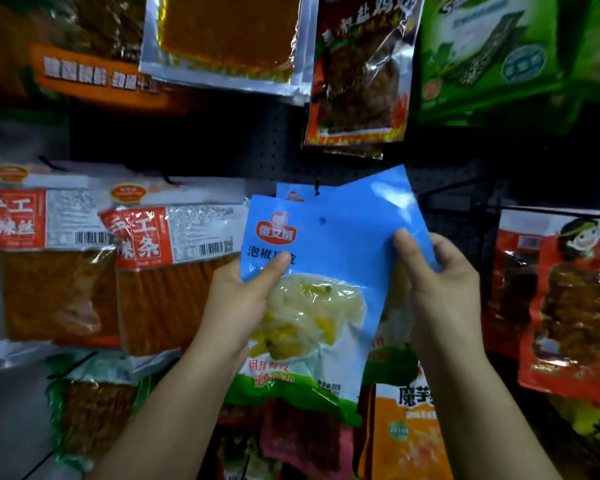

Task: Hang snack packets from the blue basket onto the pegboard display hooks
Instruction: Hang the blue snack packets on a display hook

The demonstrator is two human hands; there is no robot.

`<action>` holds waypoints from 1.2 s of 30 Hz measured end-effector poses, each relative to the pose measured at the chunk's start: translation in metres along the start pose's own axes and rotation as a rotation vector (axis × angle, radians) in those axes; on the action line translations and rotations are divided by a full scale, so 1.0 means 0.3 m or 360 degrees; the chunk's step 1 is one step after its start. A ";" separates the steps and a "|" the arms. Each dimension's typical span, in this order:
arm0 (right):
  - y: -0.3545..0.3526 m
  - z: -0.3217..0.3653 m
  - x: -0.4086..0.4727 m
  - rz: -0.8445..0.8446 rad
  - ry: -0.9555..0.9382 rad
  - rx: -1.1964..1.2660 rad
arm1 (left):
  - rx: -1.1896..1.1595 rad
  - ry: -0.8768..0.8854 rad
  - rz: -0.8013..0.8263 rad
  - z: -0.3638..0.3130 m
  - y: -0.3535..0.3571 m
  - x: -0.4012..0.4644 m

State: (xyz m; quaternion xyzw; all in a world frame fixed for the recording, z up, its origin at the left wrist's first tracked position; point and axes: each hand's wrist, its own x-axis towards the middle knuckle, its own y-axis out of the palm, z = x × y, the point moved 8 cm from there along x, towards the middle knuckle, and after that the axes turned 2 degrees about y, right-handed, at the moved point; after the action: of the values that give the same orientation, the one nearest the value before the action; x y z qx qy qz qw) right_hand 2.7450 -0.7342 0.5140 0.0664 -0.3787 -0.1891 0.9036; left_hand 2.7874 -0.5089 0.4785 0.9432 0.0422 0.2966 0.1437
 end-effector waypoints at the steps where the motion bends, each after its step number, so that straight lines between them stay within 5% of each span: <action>1: 0.005 -0.005 0.009 -0.0007 0.0015 -0.0003 | 0.0016 0.0007 -0.0011 0.003 0.001 0.011; 8: 0.004 -0.032 0.076 -0.0147 -0.0025 -0.0060 | 0.0163 0.0349 0.0071 -0.097 0.014 0.090; 16: 0.032 0.003 0.142 -0.0288 -0.0139 0.0034 | 0.0317 0.0703 -0.0148 -0.224 0.054 0.180; 24: 0.064 0.051 0.178 -0.0405 -0.0274 0.0040 | -0.0027 0.0375 0.0057 -0.159 0.070 0.214; 36: 0.080 0.064 0.187 -0.0293 -0.0188 0.0054 | 0.0016 0.0485 -0.0066 -0.212 0.064 0.249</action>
State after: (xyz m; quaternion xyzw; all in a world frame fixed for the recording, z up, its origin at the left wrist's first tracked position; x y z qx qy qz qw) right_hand 2.7742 -0.7337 0.5708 0.1048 -0.4267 -0.2684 0.8573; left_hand 2.8123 -0.4993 0.5746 0.8869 0.0845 0.4330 0.1369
